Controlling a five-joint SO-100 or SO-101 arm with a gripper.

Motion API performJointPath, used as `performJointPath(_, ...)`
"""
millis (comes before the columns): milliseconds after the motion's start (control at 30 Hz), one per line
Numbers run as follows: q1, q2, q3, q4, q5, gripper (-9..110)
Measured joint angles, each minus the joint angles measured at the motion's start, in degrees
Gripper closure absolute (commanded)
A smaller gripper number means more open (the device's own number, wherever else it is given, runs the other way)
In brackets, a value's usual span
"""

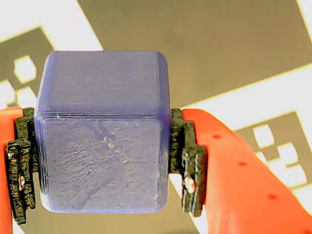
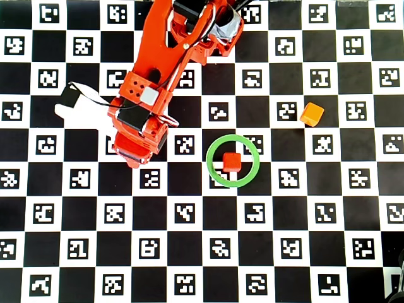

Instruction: Grab the red cube then put it in the green circle then put the blue cube on top and finally the orange cube on top

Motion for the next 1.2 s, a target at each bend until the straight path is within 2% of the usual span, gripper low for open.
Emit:
performJointPath(300, -6.33, 2.11, -4.83, 7.38, 2.64, 100)
performJointPath(567, -15.47, 5.71, -6.06, 13.36, 8.88, 99)
performJointPath(1200, -32.96, 7.03, -10.02, 14.68, 18.81, 100)
